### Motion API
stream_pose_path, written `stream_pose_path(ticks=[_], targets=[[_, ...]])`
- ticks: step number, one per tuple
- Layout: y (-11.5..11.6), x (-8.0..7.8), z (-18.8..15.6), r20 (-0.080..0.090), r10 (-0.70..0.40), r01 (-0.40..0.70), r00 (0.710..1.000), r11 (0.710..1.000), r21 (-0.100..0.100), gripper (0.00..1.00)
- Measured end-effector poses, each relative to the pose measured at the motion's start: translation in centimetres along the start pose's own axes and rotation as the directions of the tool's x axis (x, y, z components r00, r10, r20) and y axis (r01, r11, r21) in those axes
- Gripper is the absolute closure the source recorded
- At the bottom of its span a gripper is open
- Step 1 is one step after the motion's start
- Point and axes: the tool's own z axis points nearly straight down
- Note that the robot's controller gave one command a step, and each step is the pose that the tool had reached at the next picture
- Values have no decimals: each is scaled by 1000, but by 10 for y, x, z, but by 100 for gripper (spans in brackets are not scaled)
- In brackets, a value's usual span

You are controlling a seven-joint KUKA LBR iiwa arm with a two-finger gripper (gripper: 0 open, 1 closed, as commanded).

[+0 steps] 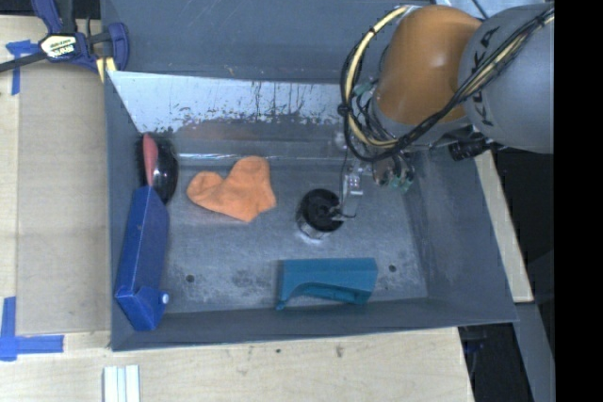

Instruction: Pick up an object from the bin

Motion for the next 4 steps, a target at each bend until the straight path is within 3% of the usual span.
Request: stream_pose_path(ticks=[1,2,3,4], targets=[[3,25,25,5,149,-149,989,989,1,0],[3,-15,69,2,-48,48,999,999,0,100],[3,-16,69,3,-48,48,999,999,0,100],[10,-13,39,11,-43,42,999,999,2,100]])
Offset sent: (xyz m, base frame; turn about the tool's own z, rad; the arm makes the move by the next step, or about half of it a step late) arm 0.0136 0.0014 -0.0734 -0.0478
